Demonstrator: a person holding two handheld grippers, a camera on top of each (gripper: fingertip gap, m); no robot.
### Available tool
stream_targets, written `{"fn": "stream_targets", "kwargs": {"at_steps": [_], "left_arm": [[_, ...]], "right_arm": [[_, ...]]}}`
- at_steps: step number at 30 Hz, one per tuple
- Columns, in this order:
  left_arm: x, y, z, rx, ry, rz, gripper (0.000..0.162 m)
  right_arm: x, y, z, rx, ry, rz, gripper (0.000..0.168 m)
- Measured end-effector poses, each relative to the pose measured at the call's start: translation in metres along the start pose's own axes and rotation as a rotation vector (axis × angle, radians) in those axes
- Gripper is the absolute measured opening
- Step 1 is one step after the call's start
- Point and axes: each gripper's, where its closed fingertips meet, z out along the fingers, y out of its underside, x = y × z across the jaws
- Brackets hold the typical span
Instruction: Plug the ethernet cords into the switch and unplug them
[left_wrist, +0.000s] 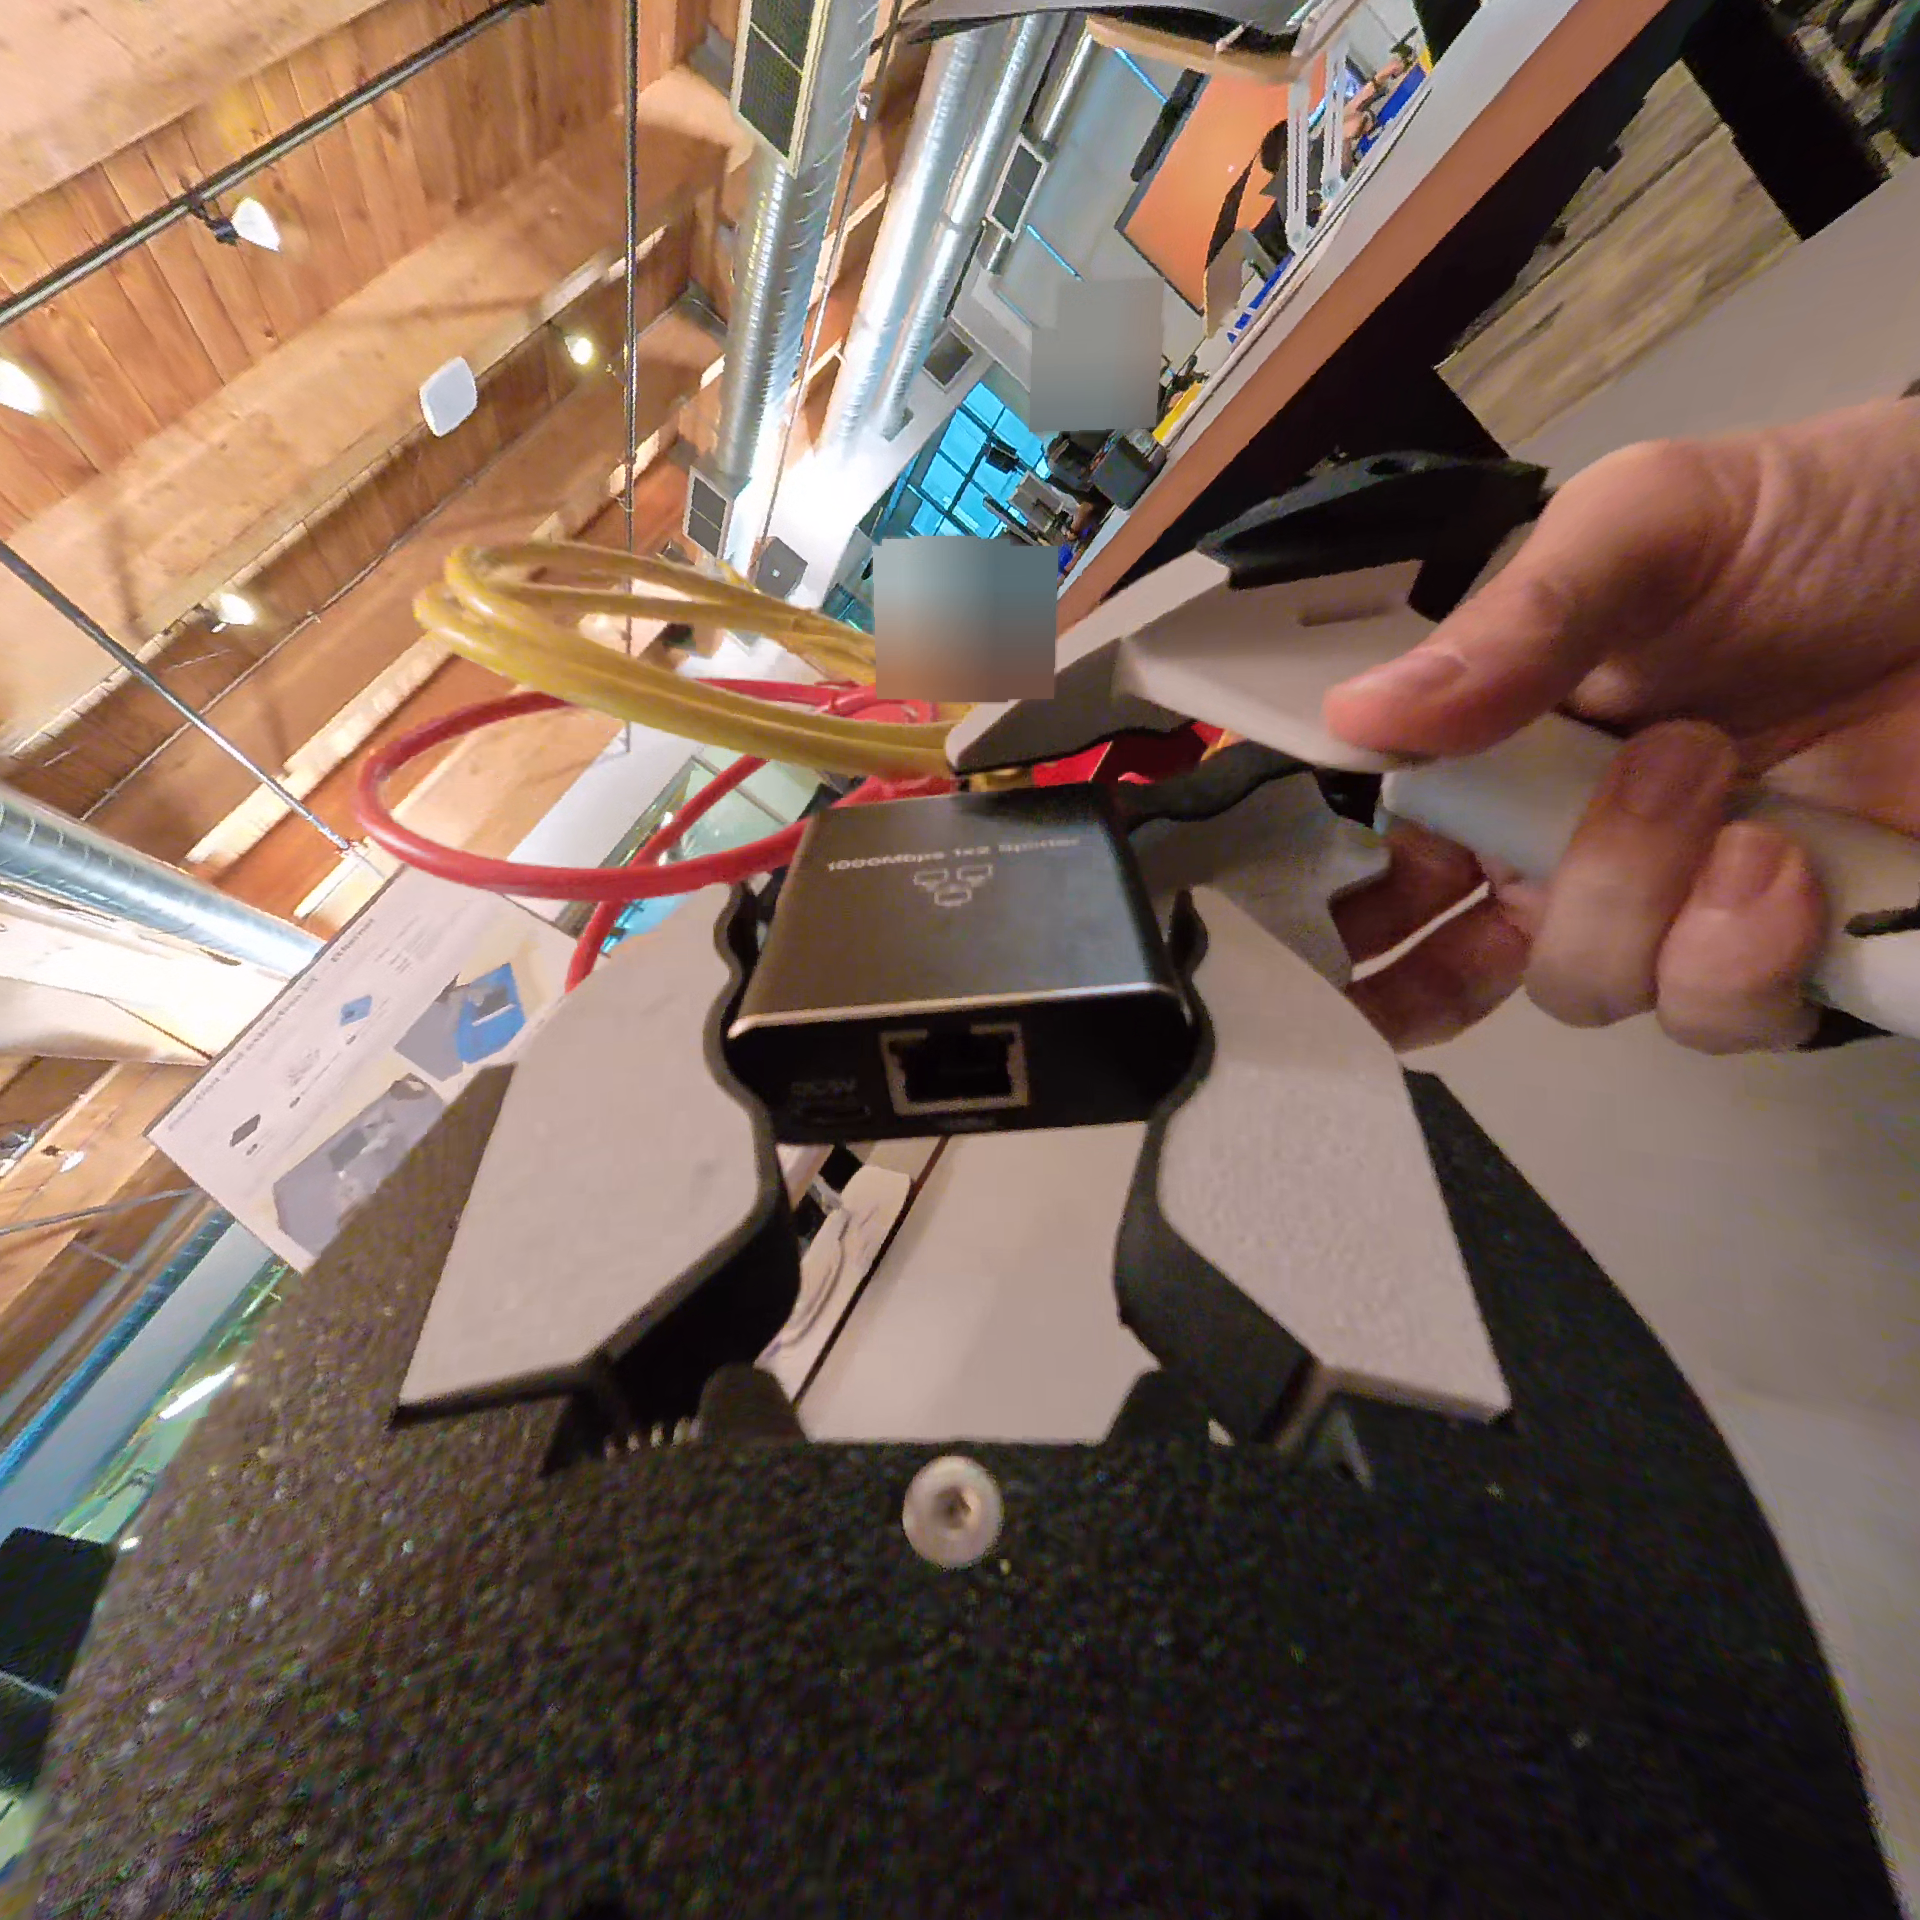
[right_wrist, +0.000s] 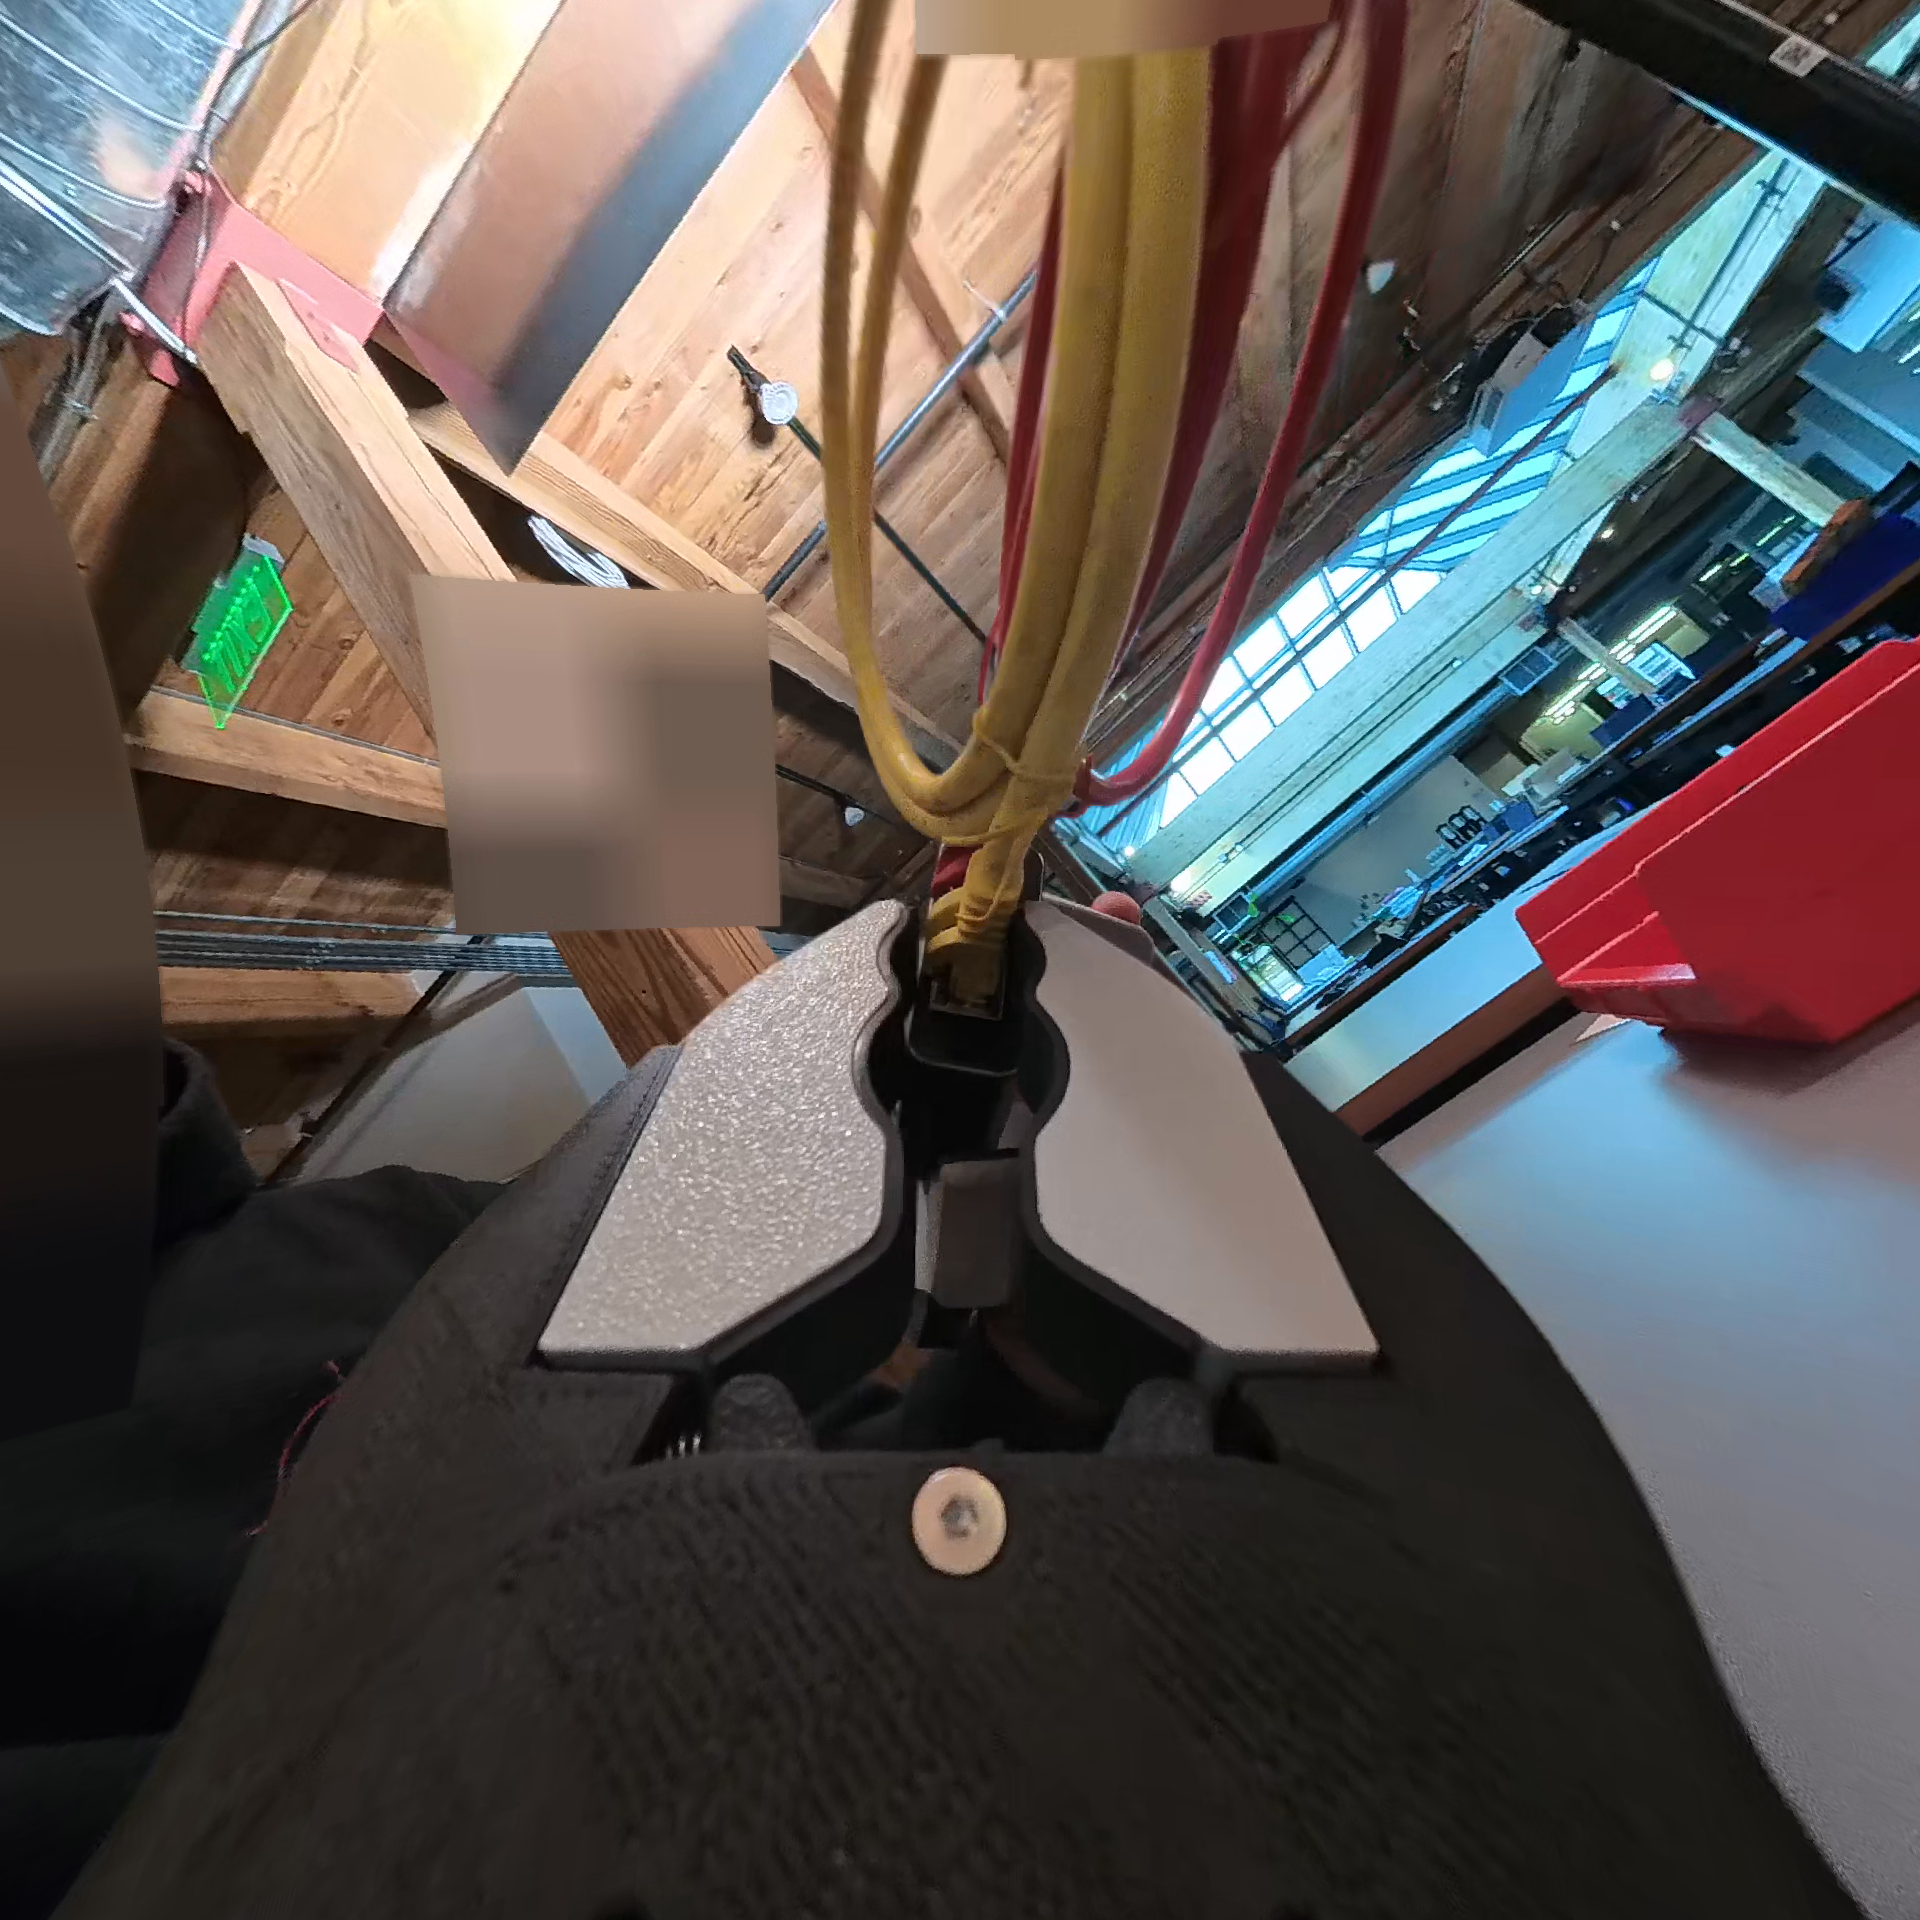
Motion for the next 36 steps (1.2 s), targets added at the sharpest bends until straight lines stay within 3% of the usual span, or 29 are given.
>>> {"fn": "stream_targets", "kwargs": {"at_steps": [10, 15, 25, 36], "left_arm": [[-0.003, 0.000, -0.003, -0.005, -0.062, 0.073, 0.075], [-0.004, 0.000, -0.004, 0.003, -0.060, 0.058, 0.075], [-0.003, 0.012, -0.001, -0.066, -0.081, -0.012, 0.075], [0.003, 0.024, 0.000, -0.087, -0.039, -0.142, 0.075]], "right_arm": [[-0.005, 0.003, 0.004, -0.003, -0.047, 0.048, 0.026], [-0.003, 0.004, 0.005, -0.022, -0.011, -0.014, 0.015], [0.007, 0.003, 0.003, -0.028, 0.089, -0.074, 0.022], [0.012, 0.006, 0.001, -0.077, 0.153, -0.196, 0.014]]}}
